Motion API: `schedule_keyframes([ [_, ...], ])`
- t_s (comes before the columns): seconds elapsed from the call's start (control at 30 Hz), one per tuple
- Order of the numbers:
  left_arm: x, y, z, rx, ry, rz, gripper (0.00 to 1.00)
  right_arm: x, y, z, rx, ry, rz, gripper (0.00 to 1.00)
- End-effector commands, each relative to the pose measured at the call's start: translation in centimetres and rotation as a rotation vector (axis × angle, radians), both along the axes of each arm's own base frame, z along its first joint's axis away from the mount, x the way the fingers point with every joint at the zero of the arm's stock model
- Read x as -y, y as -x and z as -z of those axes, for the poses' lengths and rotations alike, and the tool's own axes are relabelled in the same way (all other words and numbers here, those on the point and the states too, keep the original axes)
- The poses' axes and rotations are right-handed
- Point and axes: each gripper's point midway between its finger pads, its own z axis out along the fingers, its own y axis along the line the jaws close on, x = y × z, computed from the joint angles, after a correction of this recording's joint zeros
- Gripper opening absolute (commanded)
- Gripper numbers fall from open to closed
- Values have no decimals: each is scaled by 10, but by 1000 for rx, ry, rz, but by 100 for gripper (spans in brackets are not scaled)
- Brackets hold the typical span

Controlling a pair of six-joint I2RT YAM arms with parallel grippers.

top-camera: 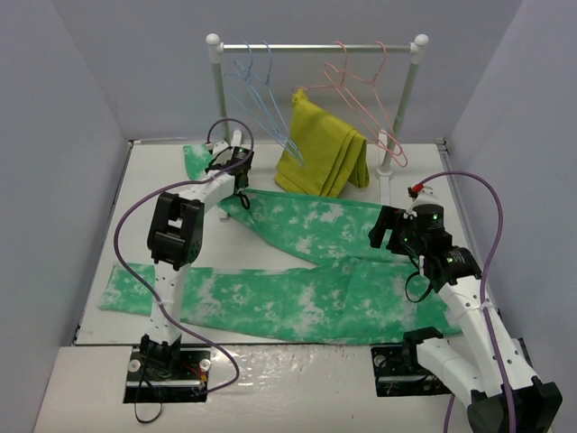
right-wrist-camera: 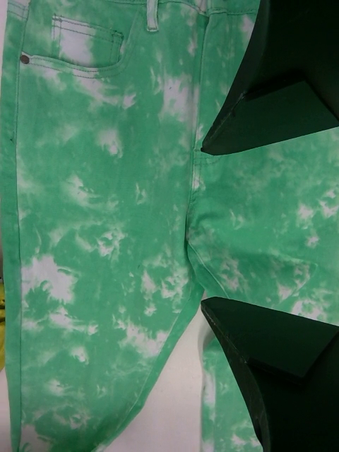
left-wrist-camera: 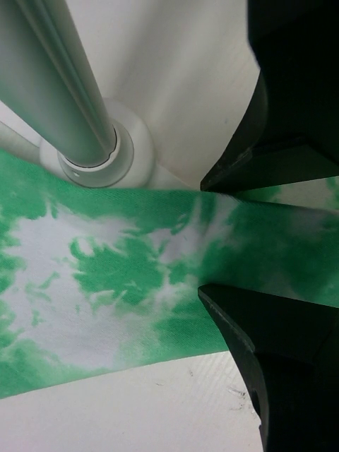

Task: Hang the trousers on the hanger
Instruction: Flatten out the trousers at the center of the board.

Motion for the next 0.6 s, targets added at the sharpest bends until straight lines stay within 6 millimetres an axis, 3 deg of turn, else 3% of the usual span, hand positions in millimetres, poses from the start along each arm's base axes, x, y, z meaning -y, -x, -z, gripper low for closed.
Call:
schedule_keyframes([
  [0.0, 9, -5, -52, 104, 49, 24, 47, 2, -8, -11, 50, 7, 9, 79],
  [0.13, 2, -3, -73, 144, 28, 24, 39, 3, -9, -11, 47, 12, 7, 79],
  [0.27, -4, -4, -104, 195, 2, 31, 38, 1, -10, -9, 37, 10, -3, 79],
  [0.37, -8, -1, -106, 190, -14, 31, 37, 0, -10, -8, 35, 8, -6, 79],
  [0.57, -9, 4, -91, 154, -4, 37, 35, 0, -8, -10, 46, 4, -9, 79],
])
